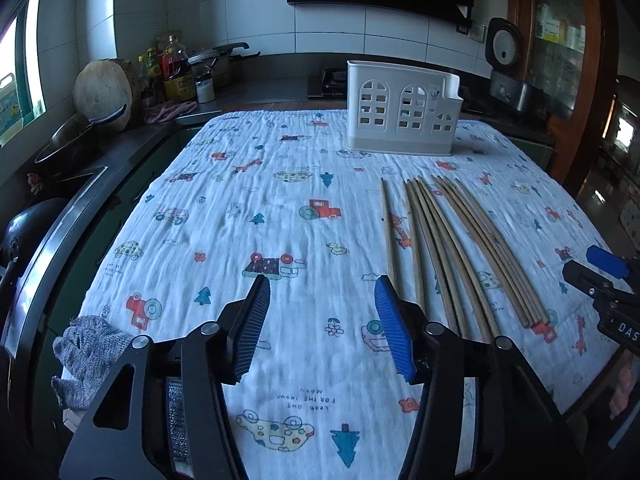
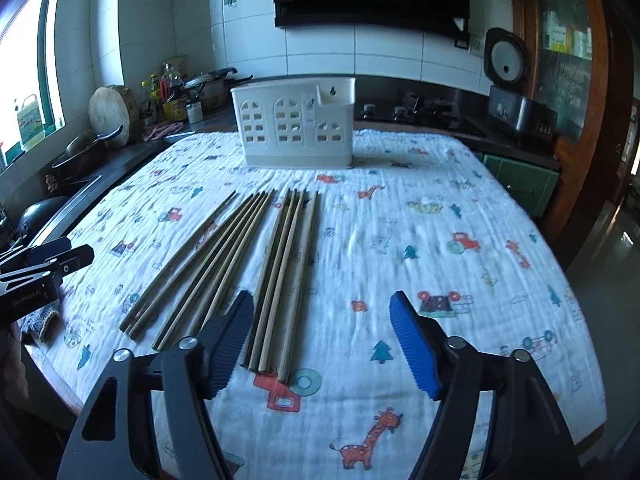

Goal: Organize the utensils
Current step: 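Grasp one wooden chopstick with the right tool while the left tool grasps another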

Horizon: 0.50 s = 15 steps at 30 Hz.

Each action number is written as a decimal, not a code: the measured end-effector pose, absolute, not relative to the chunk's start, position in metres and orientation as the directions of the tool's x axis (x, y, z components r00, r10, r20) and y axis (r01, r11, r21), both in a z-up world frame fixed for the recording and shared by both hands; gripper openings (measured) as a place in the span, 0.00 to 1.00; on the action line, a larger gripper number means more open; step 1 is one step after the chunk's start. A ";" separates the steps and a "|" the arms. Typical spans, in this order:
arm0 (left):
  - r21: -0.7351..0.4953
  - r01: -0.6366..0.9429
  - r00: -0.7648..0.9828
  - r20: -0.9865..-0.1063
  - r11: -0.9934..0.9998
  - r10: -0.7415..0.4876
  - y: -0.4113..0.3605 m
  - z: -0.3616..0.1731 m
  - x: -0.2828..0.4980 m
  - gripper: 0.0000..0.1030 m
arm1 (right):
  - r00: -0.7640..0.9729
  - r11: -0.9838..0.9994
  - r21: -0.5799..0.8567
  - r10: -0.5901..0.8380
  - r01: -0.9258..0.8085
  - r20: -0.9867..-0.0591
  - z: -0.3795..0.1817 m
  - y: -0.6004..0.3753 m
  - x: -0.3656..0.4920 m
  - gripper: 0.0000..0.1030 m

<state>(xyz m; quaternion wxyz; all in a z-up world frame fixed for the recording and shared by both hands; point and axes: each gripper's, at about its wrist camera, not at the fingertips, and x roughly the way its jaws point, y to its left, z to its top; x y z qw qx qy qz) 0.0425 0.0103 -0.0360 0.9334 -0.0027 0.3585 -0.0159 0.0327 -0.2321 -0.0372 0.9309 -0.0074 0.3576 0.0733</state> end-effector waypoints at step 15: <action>-0.097 0.102 0.710 -0.690 0.990 -0.141 0.012 -0.049 0.052 0.18 | 0.646 0.981 0.065 0.170 -0.184 -0.744 -0.068 -0.216 0.050 0.13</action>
